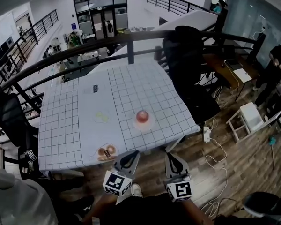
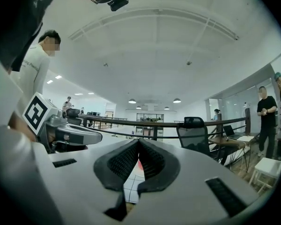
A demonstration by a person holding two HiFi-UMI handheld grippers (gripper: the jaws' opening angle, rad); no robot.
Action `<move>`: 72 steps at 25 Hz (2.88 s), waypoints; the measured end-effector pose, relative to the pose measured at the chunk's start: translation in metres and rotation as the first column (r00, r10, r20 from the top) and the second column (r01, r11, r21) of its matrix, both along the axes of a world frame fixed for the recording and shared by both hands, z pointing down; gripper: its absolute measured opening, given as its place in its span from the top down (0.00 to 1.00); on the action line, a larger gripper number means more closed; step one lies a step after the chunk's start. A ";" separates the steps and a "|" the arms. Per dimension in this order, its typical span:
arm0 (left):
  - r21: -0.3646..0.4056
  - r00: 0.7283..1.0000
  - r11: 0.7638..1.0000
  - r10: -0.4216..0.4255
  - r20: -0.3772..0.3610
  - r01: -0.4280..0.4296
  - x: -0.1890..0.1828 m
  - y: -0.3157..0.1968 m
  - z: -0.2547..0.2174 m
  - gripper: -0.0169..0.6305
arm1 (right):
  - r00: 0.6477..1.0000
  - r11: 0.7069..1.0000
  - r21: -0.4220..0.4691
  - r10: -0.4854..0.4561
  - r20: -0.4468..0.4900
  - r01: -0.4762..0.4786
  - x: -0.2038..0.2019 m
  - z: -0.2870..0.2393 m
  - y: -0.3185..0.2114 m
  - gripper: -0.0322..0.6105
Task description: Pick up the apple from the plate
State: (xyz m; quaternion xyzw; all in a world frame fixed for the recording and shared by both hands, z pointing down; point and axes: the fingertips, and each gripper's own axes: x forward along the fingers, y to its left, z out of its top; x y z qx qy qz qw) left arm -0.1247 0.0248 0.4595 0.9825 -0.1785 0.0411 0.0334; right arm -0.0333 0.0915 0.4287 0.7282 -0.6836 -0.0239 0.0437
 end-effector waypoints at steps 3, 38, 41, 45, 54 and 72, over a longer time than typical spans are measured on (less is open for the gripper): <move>0.011 1.000 1.000 0.023 0.007 -0.023 0.003 -0.008 0.002 0.94 | 1.000 1.000 -0.019 0.023 0.010 -0.023 0.001 0.010 -0.009 0.91; 0.078 0.963 0.971 -0.234 0.132 0.225 0.158 -0.135 0.021 0.94 | 0.935 0.939 0.013 -0.342 0.090 0.342 0.141 0.039 -0.197 0.91; 0.050 0.951 0.961 -0.275 0.140 0.270 0.166 -0.135 0.027 0.94 | 0.915 0.921 0.022 -0.389 0.105 0.389 0.141 0.042 -0.202 0.91; 0.020 0.943 0.953 -0.303 0.141 0.303 0.164 -0.139 0.034 0.94 | 0.895 0.902 0.013 -0.430 0.115 0.432 0.137 0.047 -0.211 0.91; -0.010 0.938 0.944 -0.326 0.115 0.330 0.162 -0.177 0.056 0.94 | 0.889 0.895 0.010 -0.444 0.112 0.446 0.133 0.056 -0.243 0.91; -0.010 0.895 0.914 -0.395 0.205 0.406 0.161 -0.210 0.093 0.94 | 0.858 0.861 -0.053 -0.495 0.136 0.506 0.141 0.083 -0.282 0.91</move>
